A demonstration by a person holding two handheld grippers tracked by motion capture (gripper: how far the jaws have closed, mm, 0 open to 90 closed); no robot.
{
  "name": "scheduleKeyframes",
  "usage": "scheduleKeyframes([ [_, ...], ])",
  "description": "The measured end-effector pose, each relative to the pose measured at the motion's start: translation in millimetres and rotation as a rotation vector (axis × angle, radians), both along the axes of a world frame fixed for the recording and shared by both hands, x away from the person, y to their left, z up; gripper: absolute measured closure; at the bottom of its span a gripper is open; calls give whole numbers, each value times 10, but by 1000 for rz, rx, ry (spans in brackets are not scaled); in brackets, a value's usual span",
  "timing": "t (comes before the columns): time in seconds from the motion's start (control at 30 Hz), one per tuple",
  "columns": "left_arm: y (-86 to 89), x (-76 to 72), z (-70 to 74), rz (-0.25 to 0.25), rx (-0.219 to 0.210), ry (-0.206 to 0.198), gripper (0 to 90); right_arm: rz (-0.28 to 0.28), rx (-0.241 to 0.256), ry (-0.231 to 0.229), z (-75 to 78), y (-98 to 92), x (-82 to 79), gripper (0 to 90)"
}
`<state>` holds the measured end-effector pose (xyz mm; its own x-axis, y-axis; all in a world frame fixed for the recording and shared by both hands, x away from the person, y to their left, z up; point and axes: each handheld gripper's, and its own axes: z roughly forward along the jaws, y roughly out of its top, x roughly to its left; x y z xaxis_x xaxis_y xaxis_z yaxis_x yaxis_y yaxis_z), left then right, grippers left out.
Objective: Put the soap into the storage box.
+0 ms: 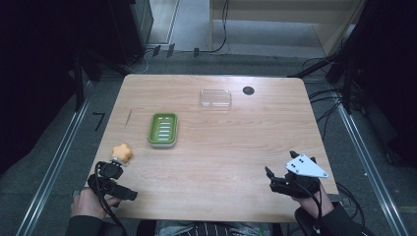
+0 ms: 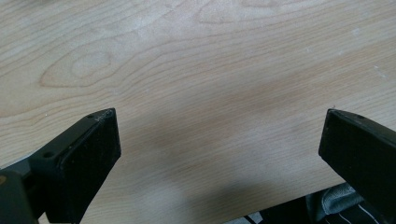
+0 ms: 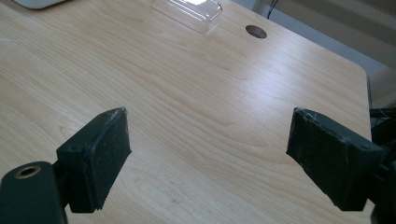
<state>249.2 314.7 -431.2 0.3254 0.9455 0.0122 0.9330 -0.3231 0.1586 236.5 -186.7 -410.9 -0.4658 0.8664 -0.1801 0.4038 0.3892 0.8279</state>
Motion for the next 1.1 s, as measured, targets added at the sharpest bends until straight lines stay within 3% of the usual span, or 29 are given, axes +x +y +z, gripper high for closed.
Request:
scheduleKeyframes([
  [0.53, -30, 27, -3, -11, 3, -5, 0, -4, 10, -1, -11, -20, 14, 137],
  [0.73, -7, 62, -26, -10, -2, 11, 0, 4, 8, 0, -8, -5, 17, 137],
  [1.1, 43, 158, 11, 1, -16, -24, 0, 8, 0, 4, 4, 20, 12, 137],
])
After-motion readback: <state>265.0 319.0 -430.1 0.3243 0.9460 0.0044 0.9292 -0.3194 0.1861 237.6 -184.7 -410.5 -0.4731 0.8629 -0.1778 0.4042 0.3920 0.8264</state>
